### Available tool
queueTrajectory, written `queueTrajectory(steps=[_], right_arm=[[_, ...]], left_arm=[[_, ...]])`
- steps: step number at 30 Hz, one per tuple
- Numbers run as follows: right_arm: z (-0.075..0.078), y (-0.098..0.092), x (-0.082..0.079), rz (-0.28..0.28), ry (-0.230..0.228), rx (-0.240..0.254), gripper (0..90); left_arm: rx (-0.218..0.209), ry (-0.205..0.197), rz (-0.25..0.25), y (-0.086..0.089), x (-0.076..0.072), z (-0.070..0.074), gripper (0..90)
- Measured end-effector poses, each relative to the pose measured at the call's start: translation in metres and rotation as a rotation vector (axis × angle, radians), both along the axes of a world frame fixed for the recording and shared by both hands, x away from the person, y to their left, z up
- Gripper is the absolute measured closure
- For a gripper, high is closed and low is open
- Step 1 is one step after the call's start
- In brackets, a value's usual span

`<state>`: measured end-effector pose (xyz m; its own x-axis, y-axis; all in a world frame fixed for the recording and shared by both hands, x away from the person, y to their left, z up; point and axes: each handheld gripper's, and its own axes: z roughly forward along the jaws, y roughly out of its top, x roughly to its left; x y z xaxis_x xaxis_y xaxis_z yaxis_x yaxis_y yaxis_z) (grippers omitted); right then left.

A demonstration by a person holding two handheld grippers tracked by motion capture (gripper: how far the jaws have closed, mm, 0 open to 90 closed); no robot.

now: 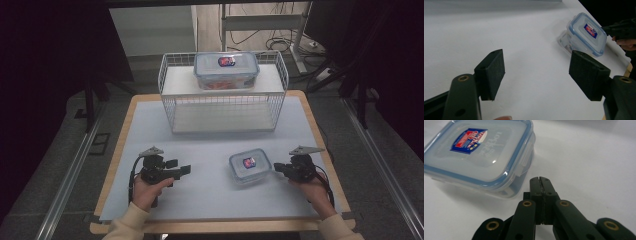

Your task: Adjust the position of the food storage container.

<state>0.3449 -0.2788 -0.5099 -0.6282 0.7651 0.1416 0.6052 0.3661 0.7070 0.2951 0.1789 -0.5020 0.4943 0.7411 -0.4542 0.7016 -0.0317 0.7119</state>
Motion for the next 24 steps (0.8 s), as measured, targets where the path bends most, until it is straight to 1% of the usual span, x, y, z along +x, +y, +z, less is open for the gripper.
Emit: queueTrajectory(steps=[2, 5, 7, 9, 11, 14, 16, 24], right_arm=[[-0.001, 0.003, 0.001, 0.006, 0.008, -0.001, 89.2], [-0.001, 0.008, 0.0, 0.033, 0.001, 0.001, 89.2], [0.0, 0.01, -0.001, 0.033, 0.001, -0.011, 89.2], [0.0, 0.011, -0.002, 0.027, 0.005, -0.01, 89.2], [0.001, 0.014, -0.004, 0.033, -0.003, -0.015, 89.2], [0.0, 0.018, -0.006, 0.031, -0.002, -0.019, 89.2], [-0.001, 0.024, -0.007, 0.021, 0.005, -0.019, 89.3], [-0.002, 0.051, -0.011, 0.049, 0.006, -0.029, 89.3]], left_arm=[[0.001, -0.001, -0.004, -0.002, 0.0, 0.0, 28.9], [0.01, 0.005, -0.013, -0.002, 0.0, -0.002, 28.9], [0.012, 0.008, -0.009, -0.003, 0.0, -0.004, 28.9], [0.01, 0.006, -0.008, -0.002, 0.0, -0.003, 28.9], [0.007, 0.006, -0.006, -0.001, 0.0, -0.003, 28.9], [0.01, 0.005, -0.005, -0.001, 0.0, -0.004, 28.9], [0.013, 0.007, -0.003, -0.001, 0.0, -0.004, 28.9], [0.012, 0.012, -0.001, -0.001, 0.001, -0.006, 28.9]])
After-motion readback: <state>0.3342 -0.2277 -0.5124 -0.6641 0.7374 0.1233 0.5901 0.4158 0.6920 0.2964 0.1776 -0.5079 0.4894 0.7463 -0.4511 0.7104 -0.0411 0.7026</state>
